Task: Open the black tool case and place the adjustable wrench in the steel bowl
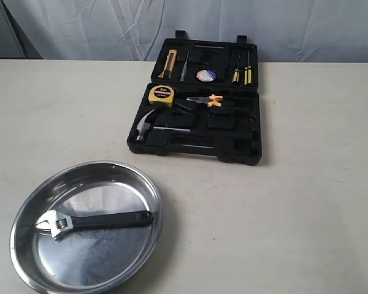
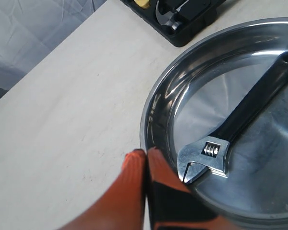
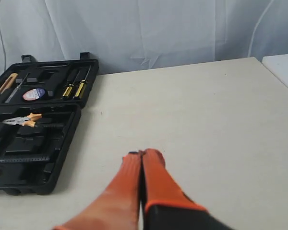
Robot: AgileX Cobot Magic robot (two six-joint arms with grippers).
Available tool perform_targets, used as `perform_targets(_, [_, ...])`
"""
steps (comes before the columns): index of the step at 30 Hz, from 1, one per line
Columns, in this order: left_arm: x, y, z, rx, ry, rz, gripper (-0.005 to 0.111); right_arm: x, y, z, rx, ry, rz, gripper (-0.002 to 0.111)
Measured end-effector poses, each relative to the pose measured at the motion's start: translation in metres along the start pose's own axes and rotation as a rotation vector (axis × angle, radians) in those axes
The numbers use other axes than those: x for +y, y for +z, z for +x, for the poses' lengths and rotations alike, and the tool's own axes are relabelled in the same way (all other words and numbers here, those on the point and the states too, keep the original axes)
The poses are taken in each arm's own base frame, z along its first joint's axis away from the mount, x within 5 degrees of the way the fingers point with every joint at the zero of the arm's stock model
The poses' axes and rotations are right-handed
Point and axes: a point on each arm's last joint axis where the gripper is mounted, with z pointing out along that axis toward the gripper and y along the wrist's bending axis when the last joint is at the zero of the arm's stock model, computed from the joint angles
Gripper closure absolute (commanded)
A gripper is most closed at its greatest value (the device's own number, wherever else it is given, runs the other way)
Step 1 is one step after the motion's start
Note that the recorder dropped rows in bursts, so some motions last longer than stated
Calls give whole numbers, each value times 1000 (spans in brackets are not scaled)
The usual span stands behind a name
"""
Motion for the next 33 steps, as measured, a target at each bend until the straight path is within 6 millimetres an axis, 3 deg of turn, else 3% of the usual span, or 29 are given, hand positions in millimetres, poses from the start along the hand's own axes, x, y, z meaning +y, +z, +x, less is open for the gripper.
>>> perform_targets(3, [0, 0, 0, 0, 0, 0, 107, -1, -5, 20, -14, 42, 1, 109])
perform_targets(24, [0, 0, 0, 0, 0, 0, 107, -2, 0, 50, -30, -51, -59, 109])
perform_targets(33, [0, 0, 0, 0, 0, 0, 107, -6, 7, 77, 12, 10, -52, 109])
